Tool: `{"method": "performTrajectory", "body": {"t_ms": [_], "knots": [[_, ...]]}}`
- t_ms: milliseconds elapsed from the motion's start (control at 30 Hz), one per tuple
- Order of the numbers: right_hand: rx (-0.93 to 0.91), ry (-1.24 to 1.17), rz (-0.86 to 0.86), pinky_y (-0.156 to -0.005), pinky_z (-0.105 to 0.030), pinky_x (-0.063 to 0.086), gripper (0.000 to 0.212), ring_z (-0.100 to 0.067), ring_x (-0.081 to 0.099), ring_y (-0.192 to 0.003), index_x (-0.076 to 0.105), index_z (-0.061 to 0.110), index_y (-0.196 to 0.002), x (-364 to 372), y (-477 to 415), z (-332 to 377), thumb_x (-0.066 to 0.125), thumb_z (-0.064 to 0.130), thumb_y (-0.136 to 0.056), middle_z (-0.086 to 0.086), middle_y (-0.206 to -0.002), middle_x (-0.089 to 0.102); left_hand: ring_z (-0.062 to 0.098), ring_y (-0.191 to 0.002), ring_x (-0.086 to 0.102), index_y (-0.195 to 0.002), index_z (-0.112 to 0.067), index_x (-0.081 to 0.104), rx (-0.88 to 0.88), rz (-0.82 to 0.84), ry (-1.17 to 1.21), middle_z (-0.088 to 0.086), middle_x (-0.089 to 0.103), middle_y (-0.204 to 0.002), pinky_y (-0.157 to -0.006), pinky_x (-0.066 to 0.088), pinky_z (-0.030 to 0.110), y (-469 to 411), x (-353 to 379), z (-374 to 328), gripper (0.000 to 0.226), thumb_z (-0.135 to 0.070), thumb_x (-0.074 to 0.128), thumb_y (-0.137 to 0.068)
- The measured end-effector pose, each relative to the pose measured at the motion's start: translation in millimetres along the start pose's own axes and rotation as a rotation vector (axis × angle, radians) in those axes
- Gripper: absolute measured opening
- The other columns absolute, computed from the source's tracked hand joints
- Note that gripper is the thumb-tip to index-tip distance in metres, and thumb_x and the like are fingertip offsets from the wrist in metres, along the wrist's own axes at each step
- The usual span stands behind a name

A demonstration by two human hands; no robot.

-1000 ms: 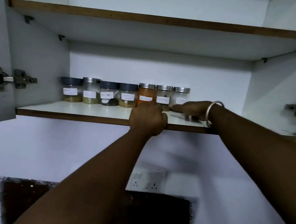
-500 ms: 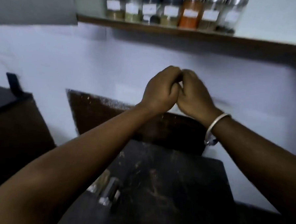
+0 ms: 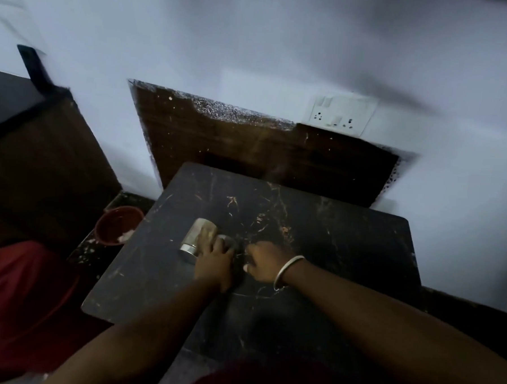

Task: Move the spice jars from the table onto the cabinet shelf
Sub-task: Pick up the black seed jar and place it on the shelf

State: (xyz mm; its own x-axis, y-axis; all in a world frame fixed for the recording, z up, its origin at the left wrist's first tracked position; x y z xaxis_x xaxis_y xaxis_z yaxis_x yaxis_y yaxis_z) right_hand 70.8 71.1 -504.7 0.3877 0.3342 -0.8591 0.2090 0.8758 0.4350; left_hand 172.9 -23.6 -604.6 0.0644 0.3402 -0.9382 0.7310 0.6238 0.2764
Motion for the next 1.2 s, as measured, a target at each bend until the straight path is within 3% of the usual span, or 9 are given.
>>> {"method": "performTrajectory", "body": {"t_ms": [133,333,467,633,767,900,1000,1067,1200], "knots": [[-0.016,-0.037,-0.01,-0.082,-0.038,0.047,0.039,-0.033,0.065,-0.111,0.06,0.015,-0.121,16,9,-5,0.062,0.043,-0.094,-0.012,-0.123,0.065,0.042,-0.144,0.02,-0.143,-0.037,0.05,-0.018,-0.045,-0.131,0.009,0.017,-0.164,-0.11,0.034,0.067,8,22,-3,0.055,-0.047,0.065,-0.092],[-0.02,-0.06,-0.065,-0.089,-0.035,0.048,0.046,-0.03,0.064,-0.114,0.061,0.017,-0.127,26,21,-11,0.064,0.047,-0.091,-0.011,-0.125,0.066,0.045,-0.147,0.014,-0.149,-0.036,0.042,0.095,-0.037,-0.167,0.008,0.007,-0.168,-0.106,0.042,0.063,15,29,-1,0.053,-0.044,0.057,-0.099],[-0.025,-0.088,-0.084,-0.097,-0.037,0.047,0.058,-0.033,0.059,-0.125,0.051,0.023,-0.14,33,26,-18,0.064,0.048,-0.09,-0.011,-0.136,0.058,0.04,-0.144,0.031,-0.149,-0.04,0.041,0.218,0.032,0.139,0.005,0.025,-0.162,-0.107,0.047,0.053,30,21,-19,0.069,-0.052,0.067,-0.086],[-0.064,0.009,0.085,-0.127,-0.053,0.017,0.111,-0.032,0.008,-0.158,0.0,0.032,-0.163,36,32,-29,0.071,0.06,-0.083,-0.004,-0.172,0.005,0.011,-0.109,0.068,-0.13,-0.038,0.051,0.234,0.165,0.891,-0.009,0.067,-0.121,-0.095,0.059,0.041,50,-19,-45,0.073,-0.042,0.079,-0.063],[-0.07,-0.283,0.093,-0.106,-0.041,0.05,0.138,-0.025,0.055,-0.132,-0.007,0.043,-0.16,13,49,-40,0.092,0.018,-0.068,-0.004,-0.152,0.048,0.022,-0.096,0.074,-0.119,-0.024,0.056,0.292,0.203,1.043,0.007,0.069,-0.112,-0.081,0.064,0.041,53,-67,-58,0.055,-0.014,0.081,-0.071],[-0.115,-0.572,-0.067,-0.108,-0.033,0.046,0.13,-0.006,0.051,-0.131,0.009,0.048,-0.157,-24,77,-47,0.095,0.038,-0.06,0.011,-0.151,0.051,0.021,-0.109,0.072,-0.128,-0.031,0.054,0.389,0.112,1.167,0.001,0.065,-0.125,-0.08,0.062,0.034,60,-139,-77,0.063,-0.016,0.082,-0.074],[-0.116,-0.81,-0.282,-0.101,-0.023,0.051,0.104,0.011,0.056,-0.117,0.03,0.056,-0.145,-54,107,-46,0.091,0.051,-0.061,0.026,-0.138,0.054,0.026,-0.119,0.068,-0.134,-0.026,0.055,0.362,-0.082,1.361,0.009,0.064,-0.134,-0.093,0.06,0.044,66,-181,-94,0.053,-0.03,0.074,-0.085],[-0.148,-0.97,-0.413,-0.09,-0.021,0.057,0.087,0.007,0.063,-0.113,0.039,0.06,-0.135,-68,119,-36,0.087,0.054,-0.063,0.026,-0.125,0.063,0.034,-0.12,0.064,-0.137,-0.016,0.054,0.344,-0.131,1.538,0.021,0.062,-0.134,-0.1,0.052,0.056,74,-189,-103,0.046,-0.036,0.056,-0.095],[-0.215,-1.118,-0.622,-0.092,-0.027,0.058,0.106,0.0,0.063,-0.12,0.025,0.043,-0.156,-89,149,-28,0.084,0.048,-0.068,0.023,-0.134,0.058,0.035,-0.12,0.064,-0.141,-0.023,0.053,0.384,-0.08,1.708,0.021,0.06,-0.138,-0.098,0.052,0.056,94,-185,-144,0.045,-0.04,0.047,-0.099]]}}
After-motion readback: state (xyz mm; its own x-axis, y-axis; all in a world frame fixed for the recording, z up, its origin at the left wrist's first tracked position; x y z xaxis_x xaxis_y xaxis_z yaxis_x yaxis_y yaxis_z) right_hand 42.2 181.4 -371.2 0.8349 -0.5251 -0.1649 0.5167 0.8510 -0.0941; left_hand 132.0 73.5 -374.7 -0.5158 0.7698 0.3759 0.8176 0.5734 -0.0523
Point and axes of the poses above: each hand's wrist, its own y-axis away from the middle knuckle, its own x-axis out of the palm, z = x × y, the point moved 5 cm from there along -y, towards the middle knuckle
